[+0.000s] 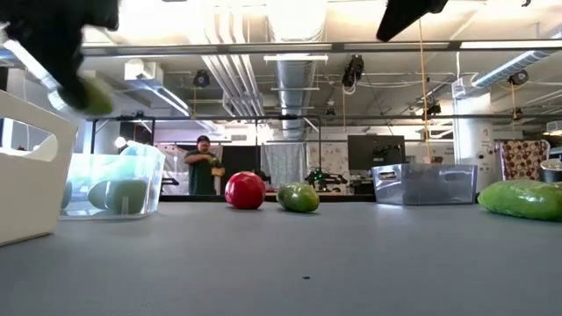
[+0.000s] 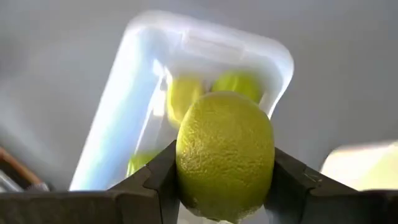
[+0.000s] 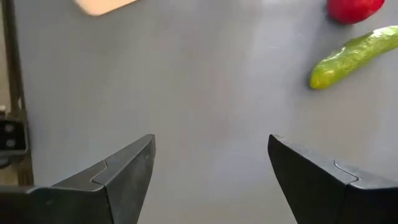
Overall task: Sort produce into baskets
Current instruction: Put the lime into the transparent bin, then put the cucumber into the black bin
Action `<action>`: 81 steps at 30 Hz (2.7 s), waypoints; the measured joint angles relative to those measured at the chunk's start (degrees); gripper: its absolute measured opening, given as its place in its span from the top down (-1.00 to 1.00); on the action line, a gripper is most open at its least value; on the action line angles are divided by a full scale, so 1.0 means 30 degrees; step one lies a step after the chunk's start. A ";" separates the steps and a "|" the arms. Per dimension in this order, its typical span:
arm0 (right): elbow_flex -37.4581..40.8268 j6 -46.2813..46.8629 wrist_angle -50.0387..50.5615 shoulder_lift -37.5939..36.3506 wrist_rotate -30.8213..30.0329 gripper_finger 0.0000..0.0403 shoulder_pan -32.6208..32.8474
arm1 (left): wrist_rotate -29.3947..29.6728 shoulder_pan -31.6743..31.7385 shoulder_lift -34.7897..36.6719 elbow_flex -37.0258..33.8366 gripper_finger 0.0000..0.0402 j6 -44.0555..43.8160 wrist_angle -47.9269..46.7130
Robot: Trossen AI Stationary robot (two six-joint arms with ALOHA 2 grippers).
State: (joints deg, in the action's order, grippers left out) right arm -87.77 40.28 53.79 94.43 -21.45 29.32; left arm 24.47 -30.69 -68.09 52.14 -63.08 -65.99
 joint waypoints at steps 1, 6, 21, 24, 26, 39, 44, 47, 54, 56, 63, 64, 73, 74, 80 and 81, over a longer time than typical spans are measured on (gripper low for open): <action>0.0000 0.0302 0.0009 0.0047 -0.0009 -0.52 -0.0195 | -0.0730 0.0107 0.0256 -0.0539 0.25 0.0064 0.0361; 0.0000 0.1440 -0.0521 -0.0058 -0.0374 -0.60 -0.1662 | -0.2572 0.0866 0.0297 -0.3518 0.25 0.0249 0.2719; 0.0022 0.4984 -0.4015 0.5144 -0.0328 -0.69 -0.9649 | -0.4307 0.1493 0.1392 -0.5428 -0.48 0.0788 0.2686; -0.0007 0.5741 -0.4568 0.6266 0.0796 -0.58 -1.0555 | -0.4464 0.1365 0.2476 -0.4377 -0.60 0.1126 0.1988; -0.0033 0.5690 -0.5318 0.6900 0.1439 -0.50 -1.0708 | -0.4142 0.1290 0.3179 -0.3427 -0.64 0.1359 0.1192; -0.0022 0.7146 -0.1751 0.5375 0.1040 0.27 -1.1448 | 0.3688 0.1112 0.7887 0.0543 -0.62 0.4618 0.4172; 0.0238 0.9383 0.4062 0.0732 -0.2840 0.27 -1.3600 | 0.3664 0.1946 0.7859 0.0098 -0.62 0.7066 0.8096; 0.1493 1.1285 0.4430 -0.1334 -0.3705 0.27 -1.6126 | 0.3679 0.3187 0.7355 0.0103 -0.62 0.8487 0.8736; 0.5801 1.6197 0.0176 -0.2312 -0.1636 0.27 -2.0645 | 0.1464 0.7148 0.6821 0.0111 -0.62 1.0361 1.0942; 0.6513 1.8539 -0.0153 -0.2112 -0.1321 0.27 -2.1172 | 0.0722 0.7875 0.6849 0.0111 -0.62 1.0695 1.1144; 0.8841 2.3791 -0.1237 -0.1374 -0.1163 0.26 -2.3123 | 0.0160 0.8422 0.7098 0.0111 -0.62 1.0381 1.0927; 0.9041 2.3400 -0.2004 -0.1249 -0.1149 0.24 -2.3408 | 0.0163 0.8422 0.7126 0.0111 -0.62 1.0253 1.0927; 0.8971 2.2514 -0.4635 -0.0967 -0.0551 -0.04 -2.4850 | 0.0174 0.8433 0.7543 0.0111 -0.62 0.9295 0.9849; 0.8873 2.2461 -0.4654 -0.0967 -0.0556 -0.08 -2.4910 | 0.0174 0.8433 0.7622 0.0111 -0.62 0.9286 0.9729; 0.8031 2.1859 -0.4394 -0.1163 -0.0353 -0.36 -2.4959 | 0.0160 0.8390 0.8258 0.0111 -0.62 0.9279 0.9524; 0.7881 2.1542 -0.4329 -0.1348 -0.0408 -0.39 -2.4775 | 0.0156 0.8282 0.8377 0.0111 -0.62 0.9268 0.9506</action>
State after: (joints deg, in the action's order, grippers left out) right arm -64.12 104.90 40.80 90.38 -22.67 -45.01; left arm 24.94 -5.84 -42.96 52.47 -35.28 -37.47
